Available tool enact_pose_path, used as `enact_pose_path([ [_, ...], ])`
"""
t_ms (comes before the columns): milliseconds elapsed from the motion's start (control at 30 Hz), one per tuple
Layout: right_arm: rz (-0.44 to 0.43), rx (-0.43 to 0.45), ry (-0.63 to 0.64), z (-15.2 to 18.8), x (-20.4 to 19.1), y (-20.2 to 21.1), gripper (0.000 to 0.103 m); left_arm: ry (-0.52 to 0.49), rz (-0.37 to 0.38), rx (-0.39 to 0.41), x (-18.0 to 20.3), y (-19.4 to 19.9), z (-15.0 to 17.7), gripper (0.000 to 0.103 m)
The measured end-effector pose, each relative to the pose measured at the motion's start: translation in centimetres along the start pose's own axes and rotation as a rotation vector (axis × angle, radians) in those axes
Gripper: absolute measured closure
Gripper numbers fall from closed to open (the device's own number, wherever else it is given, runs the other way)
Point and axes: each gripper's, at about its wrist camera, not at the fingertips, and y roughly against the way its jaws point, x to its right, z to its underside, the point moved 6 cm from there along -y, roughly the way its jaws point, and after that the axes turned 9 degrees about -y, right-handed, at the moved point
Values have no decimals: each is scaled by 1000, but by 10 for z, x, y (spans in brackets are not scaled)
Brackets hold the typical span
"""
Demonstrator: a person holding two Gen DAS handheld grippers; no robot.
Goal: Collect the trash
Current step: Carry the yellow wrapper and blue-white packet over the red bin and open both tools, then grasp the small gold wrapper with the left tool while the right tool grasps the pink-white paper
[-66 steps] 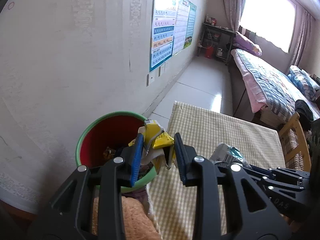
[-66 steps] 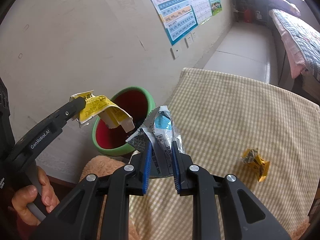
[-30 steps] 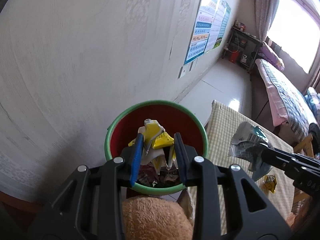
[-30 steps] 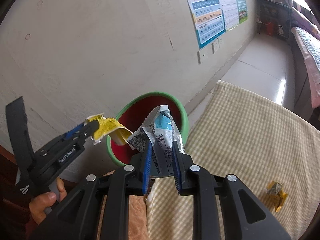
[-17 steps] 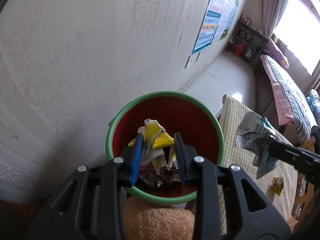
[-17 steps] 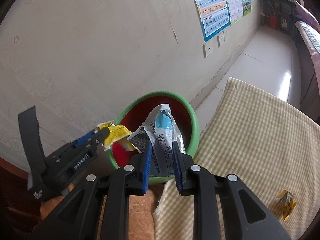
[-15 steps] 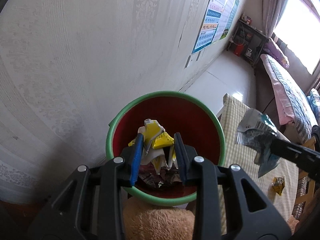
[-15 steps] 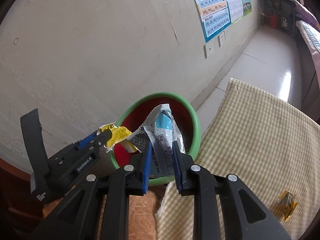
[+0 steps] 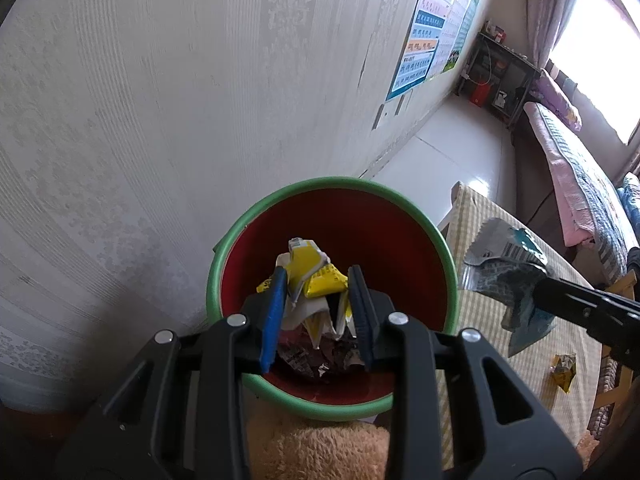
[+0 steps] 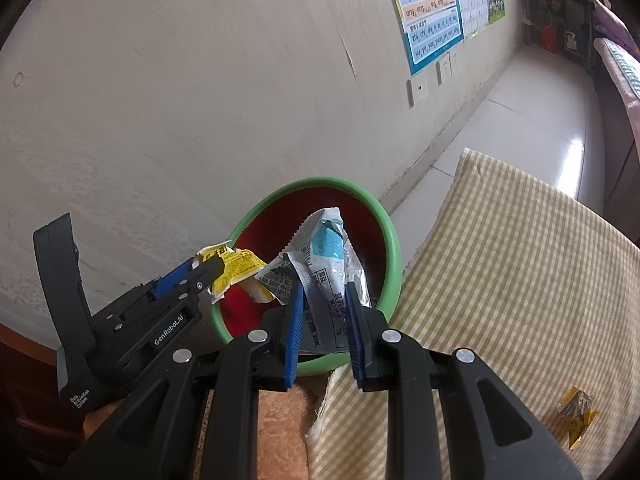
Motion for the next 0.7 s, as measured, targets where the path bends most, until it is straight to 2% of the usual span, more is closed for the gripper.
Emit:
enact_pose_path([
  [233,-7,-23,-11,-7,-5,-13,82,-2,1,-27,-1,-12,-3,73],
  [300,-8,-32,-7,-8,-8,-17,81,1,-4,-31,-2,-15,-4,70],
  [333,-9,-33,-4,-9,-9,-18,78,3,-5,-29,-2,-15,-5,68],
  [367,-12,-31,-2,-11,-10,-19,69,5,-12,-26,-2,-16,-5,59],
  [400,-15,-28,-4,-11,-11,-19,51,6,-18,-22,-3,-15,-5,48],
  [433,-21,-19,-9,-13,-11,-18,46,8,-25,-17,-3,-14,-5,45],
  [567,-30,10,-11,-15,-3,-1,44,12,-32,-15,-4,-7,-1,44],
  [667,-26,64,12,-4,23,39,43,2,-15,-8,2,3,4,44],
  [700,-12,72,23,2,33,50,40,-10,-3,-6,8,8,7,44],
])
